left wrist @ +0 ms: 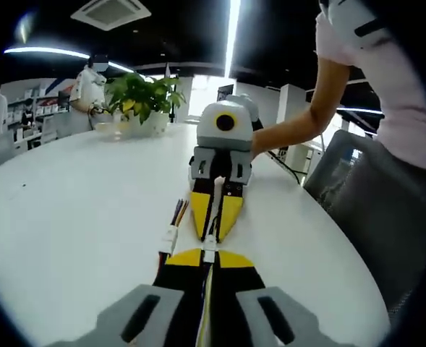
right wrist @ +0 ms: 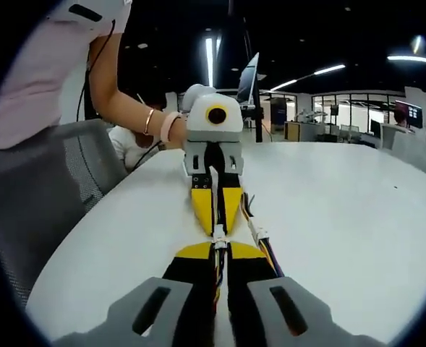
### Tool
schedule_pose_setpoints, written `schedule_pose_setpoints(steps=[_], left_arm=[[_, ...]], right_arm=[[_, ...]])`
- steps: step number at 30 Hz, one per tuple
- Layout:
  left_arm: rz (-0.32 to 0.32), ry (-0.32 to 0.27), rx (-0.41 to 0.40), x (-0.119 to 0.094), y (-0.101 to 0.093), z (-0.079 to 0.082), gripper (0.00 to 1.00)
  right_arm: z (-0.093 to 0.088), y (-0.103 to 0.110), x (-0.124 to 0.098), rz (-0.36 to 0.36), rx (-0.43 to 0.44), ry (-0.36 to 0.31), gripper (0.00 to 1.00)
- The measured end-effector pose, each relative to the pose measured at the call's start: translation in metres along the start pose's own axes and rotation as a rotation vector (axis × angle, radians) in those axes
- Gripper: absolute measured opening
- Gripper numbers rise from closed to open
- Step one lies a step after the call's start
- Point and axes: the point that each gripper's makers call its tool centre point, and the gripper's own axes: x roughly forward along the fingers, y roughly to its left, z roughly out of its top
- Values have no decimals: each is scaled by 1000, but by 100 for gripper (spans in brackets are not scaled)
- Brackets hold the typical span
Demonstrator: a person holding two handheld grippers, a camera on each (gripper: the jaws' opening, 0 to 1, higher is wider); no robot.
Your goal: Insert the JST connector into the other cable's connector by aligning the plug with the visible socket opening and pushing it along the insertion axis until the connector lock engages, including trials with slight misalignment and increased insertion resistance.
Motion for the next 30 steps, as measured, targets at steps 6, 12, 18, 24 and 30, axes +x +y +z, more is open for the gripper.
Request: schedule_pose_setpoints(steps=[6, 12, 18, 24, 30], left_arm=[[-1, -4, -7, -1, 1, -1, 0], [8, -18, -32, -2, 2, 0, 0], [18, -17, -33, 0, 1, 2, 0], [34, -26, -49, -2, 3, 0, 0], [66, 0, -35, -3, 4, -1, 0]], right_arm=[[0, -1, 1, -7, 26, -27, 2], [0, -2, 1, -18, 26, -32, 2], [1, -3, 0, -26, 32, -31, 3], [-1, -5, -1, -31, 45, -29, 4], [-2, -7, -2, -40, 58, -14, 4]])
